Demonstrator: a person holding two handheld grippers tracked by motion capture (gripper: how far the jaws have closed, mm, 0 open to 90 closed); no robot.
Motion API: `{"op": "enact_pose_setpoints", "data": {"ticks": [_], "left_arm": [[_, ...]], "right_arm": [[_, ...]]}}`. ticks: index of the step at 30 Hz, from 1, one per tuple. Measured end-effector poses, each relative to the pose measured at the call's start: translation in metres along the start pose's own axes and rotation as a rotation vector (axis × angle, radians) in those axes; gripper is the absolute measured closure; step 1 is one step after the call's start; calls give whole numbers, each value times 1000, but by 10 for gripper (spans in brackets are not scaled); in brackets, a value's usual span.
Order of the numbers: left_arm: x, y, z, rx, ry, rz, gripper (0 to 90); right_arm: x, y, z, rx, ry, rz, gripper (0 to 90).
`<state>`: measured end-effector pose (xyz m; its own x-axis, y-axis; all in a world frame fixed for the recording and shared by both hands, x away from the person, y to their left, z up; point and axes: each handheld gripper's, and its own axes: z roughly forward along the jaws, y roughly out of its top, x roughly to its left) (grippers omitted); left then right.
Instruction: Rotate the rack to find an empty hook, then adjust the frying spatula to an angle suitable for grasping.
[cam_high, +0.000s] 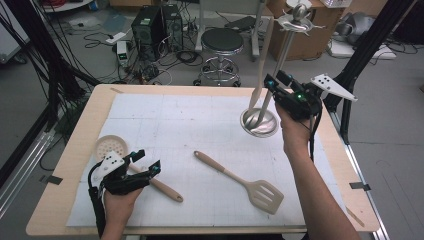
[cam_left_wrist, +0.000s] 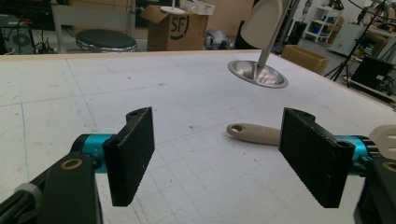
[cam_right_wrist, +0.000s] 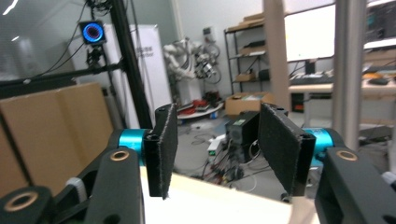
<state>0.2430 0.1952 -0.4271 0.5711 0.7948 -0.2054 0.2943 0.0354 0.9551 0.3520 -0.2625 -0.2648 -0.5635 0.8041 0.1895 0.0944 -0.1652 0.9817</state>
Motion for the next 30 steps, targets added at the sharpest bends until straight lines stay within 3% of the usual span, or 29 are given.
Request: {"op": "enact_pose_setpoints", "data": {"ticks": [9, 17, 20, 21, 23, 30], "left_arm": [[-1, 0, 1, 3, -5, 5, 274], [-2, 0, 1, 8, -6, 10, 274], [-2, 0, 1, 5, -6, 8, 274], [-2, 0, 1, 4, -6, 6, 274], [-2, 0, 1, 5, -4, 5, 274], [-1, -1, 1, 9, 0, 5, 274]], "right_arm": [[14, -36, -9, 120, 125, 55, 449], [33, -72, -9, 265, 235, 115, 489], [39, -84, -9, 314, 274, 120, 580], [41, -88, -9, 332, 266, 118, 603], [41, -95, -8, 368, 283, 126, 701], [41, -112, -10, 385, 323, 152, 844]]}}
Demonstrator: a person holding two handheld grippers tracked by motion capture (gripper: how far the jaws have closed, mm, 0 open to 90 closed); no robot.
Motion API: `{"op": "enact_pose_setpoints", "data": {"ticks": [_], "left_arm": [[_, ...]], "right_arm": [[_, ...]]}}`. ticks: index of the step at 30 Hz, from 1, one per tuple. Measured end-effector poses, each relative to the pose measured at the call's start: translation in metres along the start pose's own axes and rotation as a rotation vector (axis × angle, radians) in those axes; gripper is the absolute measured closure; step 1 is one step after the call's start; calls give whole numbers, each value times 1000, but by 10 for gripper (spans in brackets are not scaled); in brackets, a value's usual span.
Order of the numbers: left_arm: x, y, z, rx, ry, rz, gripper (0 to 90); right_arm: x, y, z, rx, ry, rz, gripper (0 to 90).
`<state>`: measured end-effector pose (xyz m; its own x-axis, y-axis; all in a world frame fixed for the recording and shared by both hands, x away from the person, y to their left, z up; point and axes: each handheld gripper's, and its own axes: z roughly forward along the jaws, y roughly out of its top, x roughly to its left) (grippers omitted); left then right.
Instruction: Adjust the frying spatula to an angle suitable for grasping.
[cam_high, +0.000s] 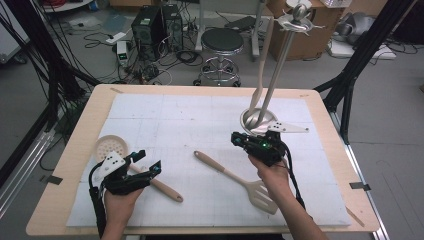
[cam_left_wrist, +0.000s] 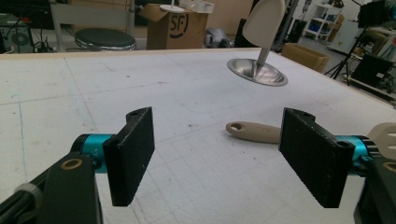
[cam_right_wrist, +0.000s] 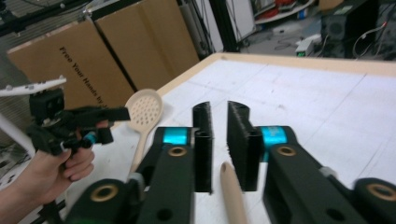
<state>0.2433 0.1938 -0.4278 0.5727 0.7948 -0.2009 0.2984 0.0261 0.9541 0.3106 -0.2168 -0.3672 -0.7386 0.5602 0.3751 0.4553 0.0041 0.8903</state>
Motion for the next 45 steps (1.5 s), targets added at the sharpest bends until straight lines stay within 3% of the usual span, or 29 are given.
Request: {"op": "enact_pose_setpoints", "data": {"ticks": [8, 16, 22, 30, 37, 45], "left_arm": [[-1, 0, 1, 1, -3, 2, 274], [0, 0, 0, 1, -1, 5, 274], [0, 1, 0, -2, -1, 2, 274], [-1, 1, 1, 1, -5, 6, 274], [-1, 1, 0, -1, -4, 6, 275], [0, 1, 0, -5, -5, 2, 275]], "right_arm": [[0, -11, 5, 34, 23, 42, 895], [-1, -32, 22, 166, 1, 95, 896], [-4, -36, 28, 214, -8, 123, 896], [-4, -48, 44, 387, 3, 164, 895], [-5, -55, 57, 504, -14, 180, 895], [-3, -66, 69, 657, -71, 120, 896]]}}
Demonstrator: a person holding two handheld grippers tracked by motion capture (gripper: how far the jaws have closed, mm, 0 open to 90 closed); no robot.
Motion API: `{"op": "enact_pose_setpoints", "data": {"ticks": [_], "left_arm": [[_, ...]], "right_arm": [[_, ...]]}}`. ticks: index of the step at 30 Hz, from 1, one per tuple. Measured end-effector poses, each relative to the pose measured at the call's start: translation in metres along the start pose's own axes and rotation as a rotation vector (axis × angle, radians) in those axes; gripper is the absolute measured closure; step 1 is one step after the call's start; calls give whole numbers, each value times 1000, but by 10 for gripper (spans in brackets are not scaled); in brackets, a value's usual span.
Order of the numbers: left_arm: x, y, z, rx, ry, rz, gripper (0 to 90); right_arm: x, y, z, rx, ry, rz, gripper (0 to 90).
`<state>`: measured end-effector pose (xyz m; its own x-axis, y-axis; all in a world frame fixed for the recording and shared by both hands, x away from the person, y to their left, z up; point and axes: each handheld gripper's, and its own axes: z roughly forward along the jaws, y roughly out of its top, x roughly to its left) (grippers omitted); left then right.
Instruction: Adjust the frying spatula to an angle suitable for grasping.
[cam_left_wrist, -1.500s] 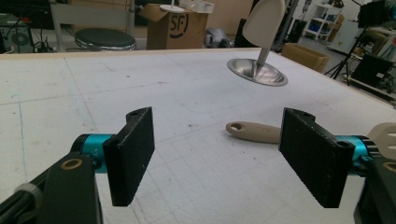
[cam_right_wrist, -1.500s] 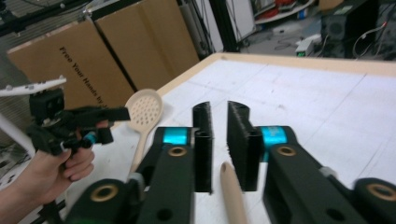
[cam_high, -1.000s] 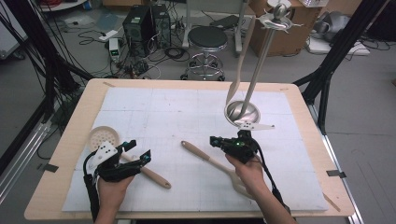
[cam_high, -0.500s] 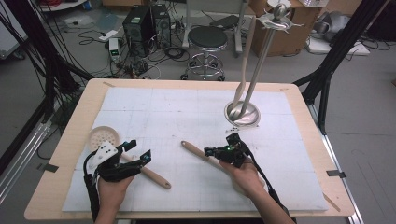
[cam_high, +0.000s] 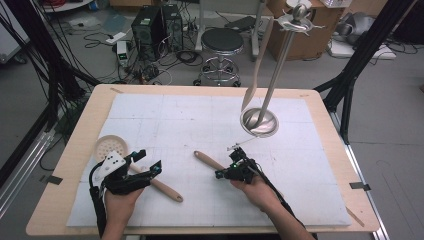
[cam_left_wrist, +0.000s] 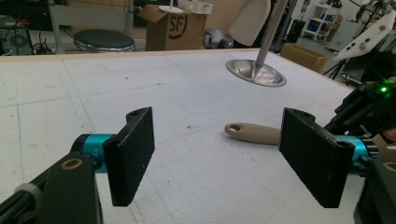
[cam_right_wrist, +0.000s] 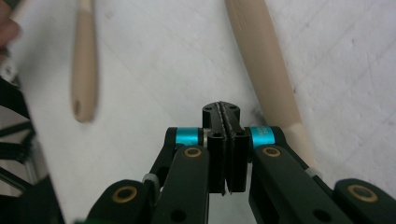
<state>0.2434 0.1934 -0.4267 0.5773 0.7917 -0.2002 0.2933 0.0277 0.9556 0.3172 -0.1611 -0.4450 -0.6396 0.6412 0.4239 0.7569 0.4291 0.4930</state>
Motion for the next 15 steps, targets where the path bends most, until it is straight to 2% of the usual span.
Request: {"op": "enact_pose_setpoints", "data": {"ticks": [8, 10, 11, 12, 13, 15], "left_arm": [[0, 0, 0, 0, 2, 0, 274], [0, 0, 0, 1, 2, 1, 274], [0, 0, 0, 2, 2, 1, 274], [0, 0, 0, 2, 2, 2, 274], [-1, 0, 0, 1, 2, 3, 274], [0, 0, 0, 1, 2, 2, 275]], "right_arm": [[-9, 3, -5, 24, -12, 33, 899], [-11, 5, -10, 18, -41, 41, 899], [-12, 6, -11, 31, -114, 20, 900], [-15, 7, -12, 41, -119, 9, 900], [-20, 6, -13, 41, -87, 43, 900], [-22, 7, -14, 44, -74, 47, 900]]}}
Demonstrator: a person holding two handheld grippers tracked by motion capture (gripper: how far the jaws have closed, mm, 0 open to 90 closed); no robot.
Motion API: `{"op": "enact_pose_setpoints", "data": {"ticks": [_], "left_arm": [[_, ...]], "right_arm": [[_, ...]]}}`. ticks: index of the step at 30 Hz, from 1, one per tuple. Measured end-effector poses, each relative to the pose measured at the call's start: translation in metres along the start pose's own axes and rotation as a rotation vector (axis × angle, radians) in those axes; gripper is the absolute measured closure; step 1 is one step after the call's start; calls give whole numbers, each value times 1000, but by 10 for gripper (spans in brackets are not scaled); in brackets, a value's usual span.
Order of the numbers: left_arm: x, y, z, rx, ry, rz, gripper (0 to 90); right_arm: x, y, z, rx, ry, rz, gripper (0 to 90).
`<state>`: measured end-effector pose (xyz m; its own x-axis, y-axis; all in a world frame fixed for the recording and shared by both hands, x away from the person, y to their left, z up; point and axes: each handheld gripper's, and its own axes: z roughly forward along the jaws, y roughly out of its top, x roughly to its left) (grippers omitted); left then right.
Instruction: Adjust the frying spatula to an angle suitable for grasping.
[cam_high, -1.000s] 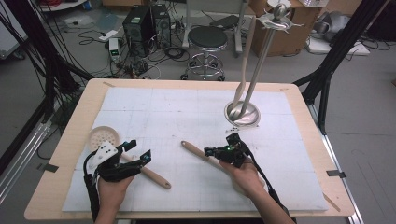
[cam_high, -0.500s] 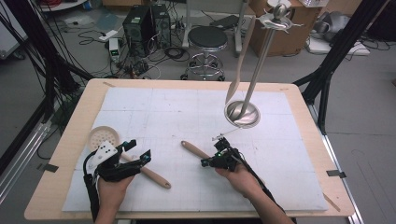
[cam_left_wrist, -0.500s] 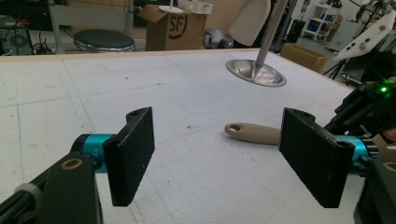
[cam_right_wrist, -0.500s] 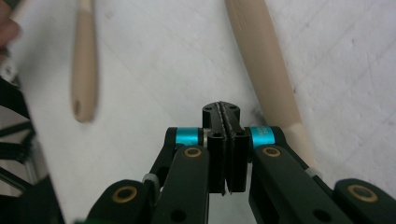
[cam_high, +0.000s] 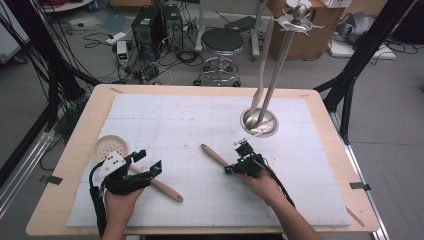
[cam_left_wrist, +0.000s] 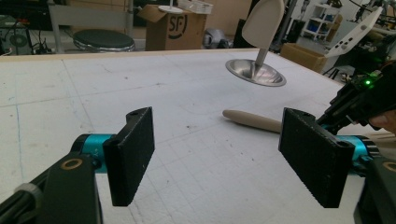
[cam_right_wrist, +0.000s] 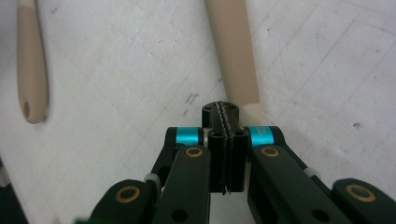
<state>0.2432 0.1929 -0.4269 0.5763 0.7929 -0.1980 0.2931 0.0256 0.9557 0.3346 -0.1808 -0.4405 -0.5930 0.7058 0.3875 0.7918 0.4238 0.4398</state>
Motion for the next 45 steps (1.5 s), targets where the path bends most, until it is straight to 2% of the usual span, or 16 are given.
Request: {"op": "enact_pose_setpoints", "data": {"ticks": [5, 8, 11, 14, 16, 18, 21, 25, 27, 29, 32, 35, 39, 43, 44, 45], "left_arm": [[0, 0, 0, 1, -1, 0, 274], [0, 0, 0, 1, -1, 1, 275], [0, 0, 0, -2, 0, -5, 276], [1, 0, -1, 0, -1, -5, 276], [1, 0, -1, 1, -1, -5, 276], [1, 0, -1, 2, 0, -5, 276], [1, 0, -1, -2, 1, -5, 275], [2, 0, -1, 0, 1, -5, 276], [1, 0, 0, 1, -2, -6, 275], [1, 0, 1, 2, -1, -5, 276], [-1, 0, 2, 5, -5, 0, 276], [-2, 0, 2, 6, -6, 1, 276], [0, -1, 1, 5, 0, -2, 276], [0, -1, 1, 4, -1, -4, 276], [0, -1, 1, 6, -3, 0, 276], [-1, -1, 1, 7, -7, -2, 276]], "right_arm": [[-1, 1, 0, -1, -6, -12, 900], [-1, 2, -1, -23, -61, -24, 900], [-10, 4, -2, -37, -43, 9, 900], [-19, 6, -4, -54, -48, 26, 900], [-24, 7, -6, -65, -72, 37, 900], [-31, 8, -8, -73, -77, 58, 900], [-35, 9, -11, -94, -151, 54, 900], [-36, 6, -14, -86, -138, 53, 900], [-36, 0, -18, -77, -87, 65, 900], [-35, -6, -21, -67, -67, 65, 900], [-35, -13, -24, -47, -74, 56, 900], [-40, -15, -26, -59, -70, 68, 900], [-41, -15, -29, -64, -132, 57, 900], [-43, -18, -31, -75, -137, 61, 900], [-43, -19, -32, -79, -132, 68, 900], [-43, -20, -34, -85, -106, 78, 896]]}}
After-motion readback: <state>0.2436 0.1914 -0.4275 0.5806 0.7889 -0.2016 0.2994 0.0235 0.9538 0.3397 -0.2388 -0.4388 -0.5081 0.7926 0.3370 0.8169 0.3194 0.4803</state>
